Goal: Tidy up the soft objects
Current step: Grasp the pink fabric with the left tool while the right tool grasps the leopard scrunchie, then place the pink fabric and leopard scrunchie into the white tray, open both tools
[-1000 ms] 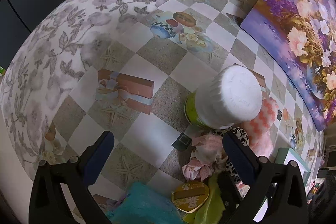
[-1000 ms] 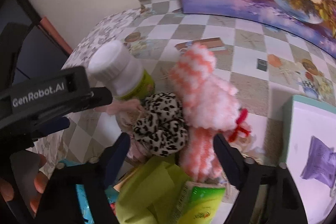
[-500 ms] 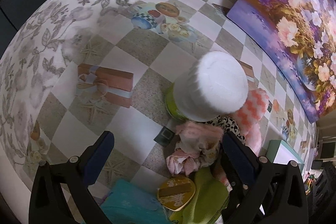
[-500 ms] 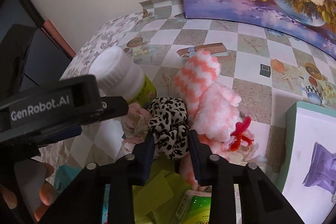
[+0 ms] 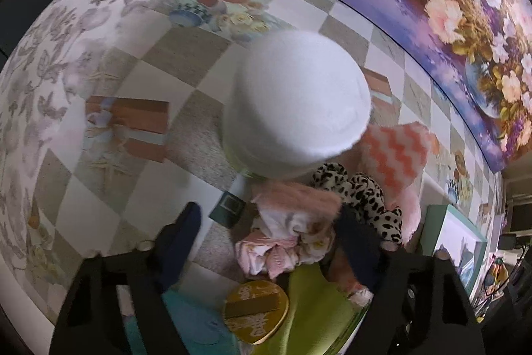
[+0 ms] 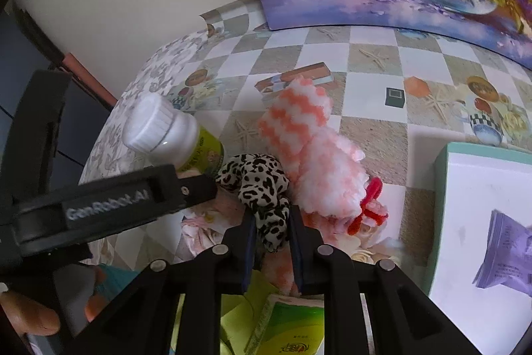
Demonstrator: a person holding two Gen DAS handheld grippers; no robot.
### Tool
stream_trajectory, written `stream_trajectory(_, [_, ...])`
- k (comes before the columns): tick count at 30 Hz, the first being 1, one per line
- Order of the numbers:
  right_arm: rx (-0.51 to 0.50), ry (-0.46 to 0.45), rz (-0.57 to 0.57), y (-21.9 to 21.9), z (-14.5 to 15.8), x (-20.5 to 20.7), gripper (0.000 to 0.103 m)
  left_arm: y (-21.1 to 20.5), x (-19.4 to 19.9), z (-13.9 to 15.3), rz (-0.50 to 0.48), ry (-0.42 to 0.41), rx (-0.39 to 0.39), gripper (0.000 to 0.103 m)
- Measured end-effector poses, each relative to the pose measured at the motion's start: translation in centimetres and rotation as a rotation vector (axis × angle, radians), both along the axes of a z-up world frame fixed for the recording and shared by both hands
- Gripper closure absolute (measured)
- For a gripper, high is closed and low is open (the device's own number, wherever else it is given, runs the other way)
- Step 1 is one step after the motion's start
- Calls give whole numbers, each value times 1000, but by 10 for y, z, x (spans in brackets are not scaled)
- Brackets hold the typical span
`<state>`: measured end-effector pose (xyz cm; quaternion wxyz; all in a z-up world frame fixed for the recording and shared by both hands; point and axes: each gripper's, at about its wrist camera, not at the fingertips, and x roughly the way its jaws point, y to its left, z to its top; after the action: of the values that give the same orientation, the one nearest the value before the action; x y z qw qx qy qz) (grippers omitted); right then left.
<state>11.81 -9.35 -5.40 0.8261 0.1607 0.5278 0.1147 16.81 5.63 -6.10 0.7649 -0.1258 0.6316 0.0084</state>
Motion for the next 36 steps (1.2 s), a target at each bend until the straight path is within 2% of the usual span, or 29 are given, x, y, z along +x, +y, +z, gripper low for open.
stream_trajectory(2, [5, 3, -3, -1, -1, 0, 83, -4, 1, -2, -9, 5, -11, 47])
stream_trajectory(3, [7, 4, -3, -2, -1, 0, 83, -6, 2, -4, -12, 6, -24, 50])
stream_trajectory(5, [9, 6, -4, -2, -2, 0, 83, -8, 1, -6, -11, 5, -41, 65])
stream_trajectory(10, [16, -9, 3, -2, 4, -1, 83, -10, -1, 3, -14, -33, -50, 81])
stream_trajectory(14, [43, -21, 3, -3, 10, -3, 84, -10, -2, 19, -14, -78, -48, 84])
stream_trajectory(23, [124, -71, -11, -13, 36, -7, 84, -5, -7, 53, -9, -160, -22, 84])
stream_trajectory(30, [160, -160, -31, -25, 78, -17, 84, -4, -13, 87, -6, -242, -6, 84])
stream_trajectory(36, [116, -212, -126, -55, 111, -31, 84, -16, -24, 124, -37, -340, 12, 84])
